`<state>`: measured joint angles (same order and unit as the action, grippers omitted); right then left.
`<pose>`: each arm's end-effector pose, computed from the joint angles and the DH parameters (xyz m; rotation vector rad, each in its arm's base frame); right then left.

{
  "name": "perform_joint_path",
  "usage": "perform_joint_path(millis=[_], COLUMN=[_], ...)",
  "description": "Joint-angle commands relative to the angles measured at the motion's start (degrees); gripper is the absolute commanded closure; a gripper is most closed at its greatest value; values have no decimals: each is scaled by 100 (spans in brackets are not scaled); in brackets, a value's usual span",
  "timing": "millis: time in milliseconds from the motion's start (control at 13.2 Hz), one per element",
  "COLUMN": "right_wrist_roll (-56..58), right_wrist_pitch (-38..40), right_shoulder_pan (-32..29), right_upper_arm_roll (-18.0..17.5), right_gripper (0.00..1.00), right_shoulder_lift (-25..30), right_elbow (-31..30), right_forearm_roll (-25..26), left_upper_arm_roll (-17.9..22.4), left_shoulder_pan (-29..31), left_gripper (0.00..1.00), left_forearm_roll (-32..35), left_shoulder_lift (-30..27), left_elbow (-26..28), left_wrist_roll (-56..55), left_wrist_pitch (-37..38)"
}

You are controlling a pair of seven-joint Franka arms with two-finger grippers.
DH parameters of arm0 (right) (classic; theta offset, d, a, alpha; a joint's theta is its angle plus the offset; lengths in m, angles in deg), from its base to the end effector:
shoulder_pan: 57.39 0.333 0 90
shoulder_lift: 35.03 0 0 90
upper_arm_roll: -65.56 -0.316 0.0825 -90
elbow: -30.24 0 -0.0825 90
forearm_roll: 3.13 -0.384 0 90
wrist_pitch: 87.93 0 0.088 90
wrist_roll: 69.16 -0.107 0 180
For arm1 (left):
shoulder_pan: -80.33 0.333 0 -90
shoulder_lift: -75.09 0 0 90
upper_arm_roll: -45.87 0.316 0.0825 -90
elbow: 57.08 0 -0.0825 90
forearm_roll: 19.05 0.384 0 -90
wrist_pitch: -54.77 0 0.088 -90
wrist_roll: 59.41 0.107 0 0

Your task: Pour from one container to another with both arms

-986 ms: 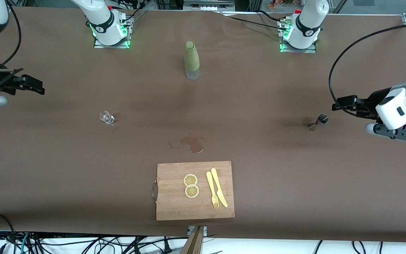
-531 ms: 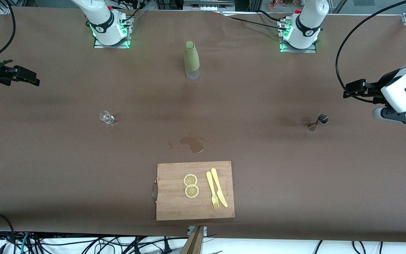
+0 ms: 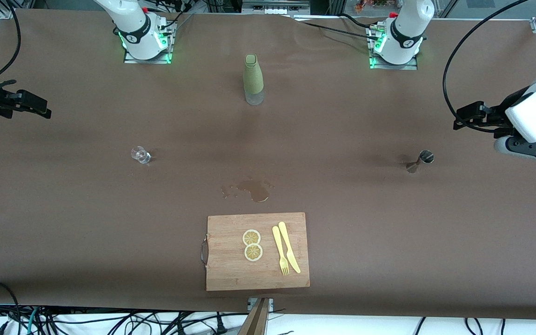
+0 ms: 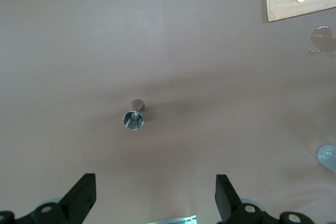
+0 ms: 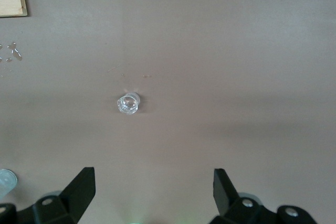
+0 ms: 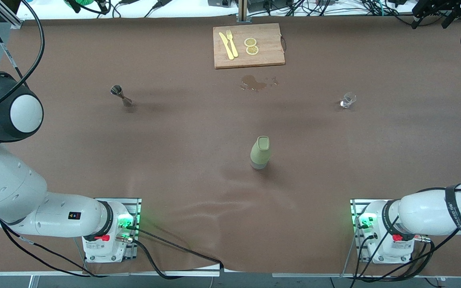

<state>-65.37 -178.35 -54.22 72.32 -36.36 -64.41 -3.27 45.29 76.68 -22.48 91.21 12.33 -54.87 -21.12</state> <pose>0.5565 -0.0340 0.5741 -3.1320 -0.0051 0.1515 0.6101 -0.0516 0.6059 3.0582 -0.2492 -0.2584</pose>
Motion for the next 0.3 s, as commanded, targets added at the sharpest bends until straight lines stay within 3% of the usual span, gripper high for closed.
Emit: perform_joint_path(millis=[0, 228], right_wrist_roll=[-62, -54], right_wrist_pitch=[25, 7], right_shoulder_pan=[-18, -18], right_upper_arm_roll=[1, 1], right_gripper=[0, 0], right_shoulder_lift=[-26, -26], right_elbow=[87, 87], right_forearm_roll=[-21, 14], left_upper_arm_roll=[-83, -83], left_shoulder_pan=[13, 13], left_gripper=[0, 0], left_forearm_roll=[194, 194], left_shoulder_lift=[85, 85], left_elbow=[-182, -173], left_wrist_roll=[-102, -102], left_wrist_pitch=[-5, -5])
